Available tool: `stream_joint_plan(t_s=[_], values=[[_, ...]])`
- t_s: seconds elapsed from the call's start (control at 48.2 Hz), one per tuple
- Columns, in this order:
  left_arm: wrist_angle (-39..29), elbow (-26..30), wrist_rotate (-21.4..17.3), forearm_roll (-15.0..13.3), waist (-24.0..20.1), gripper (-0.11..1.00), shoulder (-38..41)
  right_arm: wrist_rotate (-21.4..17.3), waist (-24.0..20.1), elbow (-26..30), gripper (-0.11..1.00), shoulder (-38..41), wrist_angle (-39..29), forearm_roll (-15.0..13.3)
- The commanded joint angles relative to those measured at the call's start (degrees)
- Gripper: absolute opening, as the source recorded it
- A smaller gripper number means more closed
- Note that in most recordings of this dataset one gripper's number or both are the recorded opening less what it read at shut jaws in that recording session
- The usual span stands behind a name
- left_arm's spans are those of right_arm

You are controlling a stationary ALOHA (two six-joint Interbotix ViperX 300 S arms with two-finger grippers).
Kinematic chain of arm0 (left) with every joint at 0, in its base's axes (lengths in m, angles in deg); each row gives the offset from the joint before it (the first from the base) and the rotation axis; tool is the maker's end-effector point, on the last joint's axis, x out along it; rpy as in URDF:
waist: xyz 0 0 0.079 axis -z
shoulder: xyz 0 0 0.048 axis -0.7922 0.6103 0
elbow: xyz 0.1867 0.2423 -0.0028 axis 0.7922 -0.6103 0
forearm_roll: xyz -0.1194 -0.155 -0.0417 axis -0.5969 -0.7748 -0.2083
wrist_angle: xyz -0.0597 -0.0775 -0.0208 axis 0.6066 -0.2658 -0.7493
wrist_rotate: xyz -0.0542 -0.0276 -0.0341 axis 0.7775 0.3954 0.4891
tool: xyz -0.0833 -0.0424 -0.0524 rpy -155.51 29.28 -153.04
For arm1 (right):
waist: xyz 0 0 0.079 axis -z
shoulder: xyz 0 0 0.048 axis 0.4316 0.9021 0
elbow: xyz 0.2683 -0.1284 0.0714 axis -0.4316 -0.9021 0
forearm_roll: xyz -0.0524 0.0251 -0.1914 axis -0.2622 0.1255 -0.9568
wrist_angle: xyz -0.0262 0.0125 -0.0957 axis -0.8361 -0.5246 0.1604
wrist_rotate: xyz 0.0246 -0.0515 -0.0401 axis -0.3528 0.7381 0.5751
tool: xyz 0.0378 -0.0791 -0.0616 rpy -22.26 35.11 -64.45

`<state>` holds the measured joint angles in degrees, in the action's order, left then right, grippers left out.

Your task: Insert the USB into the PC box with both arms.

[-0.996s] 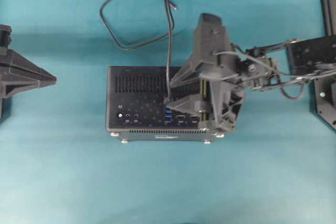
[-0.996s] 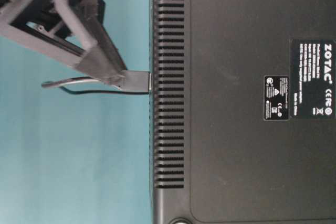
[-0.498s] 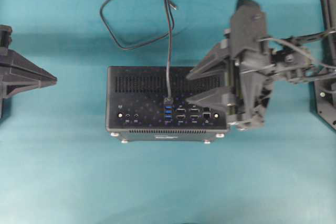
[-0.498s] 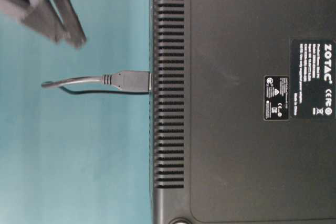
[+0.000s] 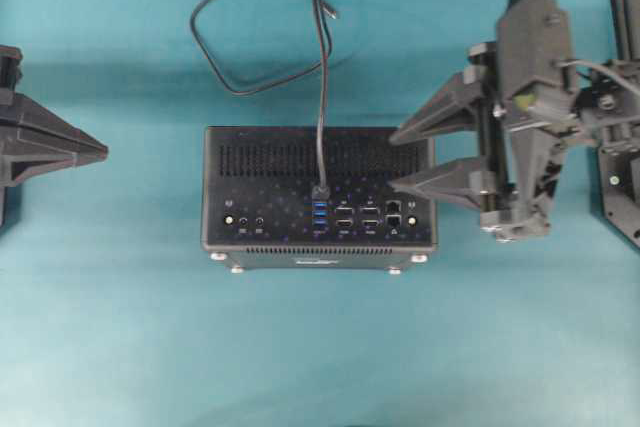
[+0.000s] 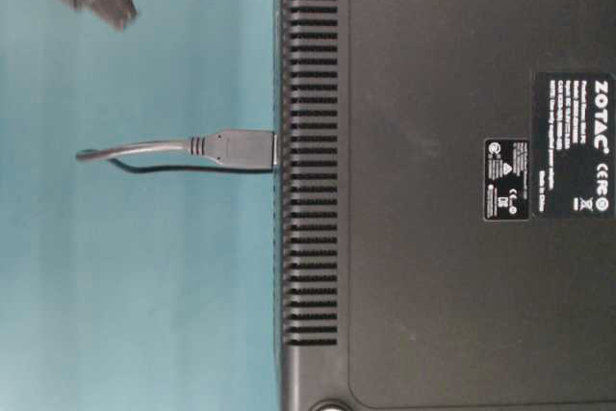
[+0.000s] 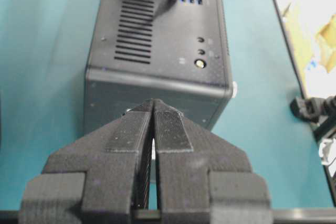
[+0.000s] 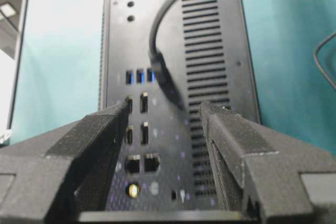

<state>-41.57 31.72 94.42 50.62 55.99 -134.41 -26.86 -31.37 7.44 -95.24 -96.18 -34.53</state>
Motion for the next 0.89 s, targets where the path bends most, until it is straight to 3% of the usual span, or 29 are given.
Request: stream_joint_plan(t_s=[0.0, 0.311, 0.539, 0.871], values=[[0.3, 1.7, -0.1, 0.2, 0.1, 0.0, 0.4, 0.1, -0.1, 0.0, 0.65, -1.8, -1.0, -0.1], [0.3, 2.1, -0.7, 0.4, 0.1, 0.0, 0.5, 0.0, -0.1, -1.7, 0.65, -5.6, -4.9, 0.0], [0.7, 3.3, -9.1, 0.4, 0.8, 0.0, 0.3, 0.0, -0.1, -4.3, 0.64, -8.5, -4.3, -0.1], [3.3, 3.3, -8.9, 0.4, 0.9, 0.0, 0.0, 0.0, 0.3, -6.9, 0.64, -12.7, -4.0, -0.3]])
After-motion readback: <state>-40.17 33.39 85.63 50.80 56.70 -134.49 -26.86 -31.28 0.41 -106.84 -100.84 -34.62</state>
